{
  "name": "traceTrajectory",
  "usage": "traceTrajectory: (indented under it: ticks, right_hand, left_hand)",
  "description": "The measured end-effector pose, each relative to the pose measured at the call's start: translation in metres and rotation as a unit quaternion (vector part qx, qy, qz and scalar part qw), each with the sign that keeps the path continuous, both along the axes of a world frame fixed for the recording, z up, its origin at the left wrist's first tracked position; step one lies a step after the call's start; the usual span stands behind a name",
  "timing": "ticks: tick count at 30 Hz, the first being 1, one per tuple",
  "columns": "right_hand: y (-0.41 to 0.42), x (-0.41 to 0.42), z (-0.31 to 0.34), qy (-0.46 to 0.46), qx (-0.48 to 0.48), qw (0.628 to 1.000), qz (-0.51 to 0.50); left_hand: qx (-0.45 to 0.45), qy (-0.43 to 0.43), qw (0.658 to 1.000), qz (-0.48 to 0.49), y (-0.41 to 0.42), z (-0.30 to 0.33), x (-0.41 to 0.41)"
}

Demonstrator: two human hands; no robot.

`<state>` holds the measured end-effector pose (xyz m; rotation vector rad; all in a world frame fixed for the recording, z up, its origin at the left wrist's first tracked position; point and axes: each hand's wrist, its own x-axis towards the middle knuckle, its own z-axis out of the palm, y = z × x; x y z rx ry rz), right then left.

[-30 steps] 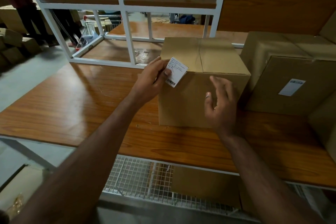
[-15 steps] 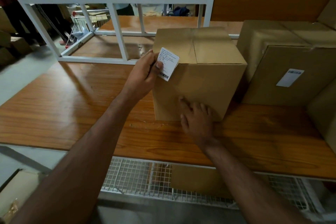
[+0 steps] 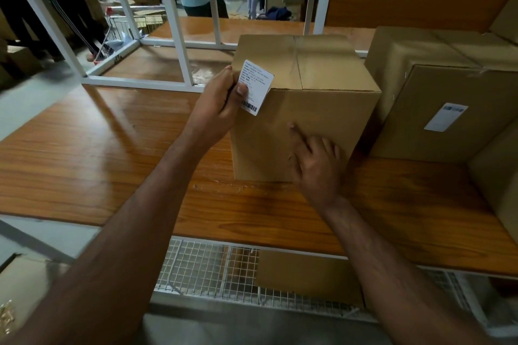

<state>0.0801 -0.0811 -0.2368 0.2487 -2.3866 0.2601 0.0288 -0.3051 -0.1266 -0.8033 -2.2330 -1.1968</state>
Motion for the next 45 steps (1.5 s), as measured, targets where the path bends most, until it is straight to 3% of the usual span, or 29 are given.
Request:
traceTrajectory:
  ticks: [5, 14, 19, 24, 30, 35, 45]
  right_hand:
    - [0.000, 0.011, -0.014, -0.058, 0.063, 0.996, 0.012]
    - [0.006, 0.010, -0.009, -0.009, 0.030, 0.997, 0.071]
    - [0.004, -0.002, 0.007, -0.032, 0.044, 0.997, 0.049]
    - [0.005, 0.010, -0.023, -0.056, 0.079, 0.995, 0.027]
    - [0.011, -0.001, 0.003, 0.032, 0.014, 0.999, 0.040]
    - [0.018, 0.004, -0.007, -0.013, 0.063, 0.997, 0.046]
    - [-0.009, 0.001, 0.043, 0.063, -0.153, 0.979, 0.123]
  left_hand:
    - [0.000, -0.003, 1.000, 0.002, 0.000, 0.002, 0.001]
    - [0.011, -0.013, 1.000, 0.009, 0.000, 0.000, 0.000]
    - [0.014, -0.025, 1.000, 0.003, 0.001, 0.001, 0.002]
    - [0.013, -0.022, 0.999, 0.020, 0.001, 0.001, 0.003]
    - [0.009, -0.026, 0.999, 0.019, 0.002, 0.000, 0.001]
    - [0.005, -0.020, 1.000, 0.023, 0.002, -0.003, -0.001]
    - [0.022, -0.084, 0.996, -0.013, 0.003, 0.009, 0.014]
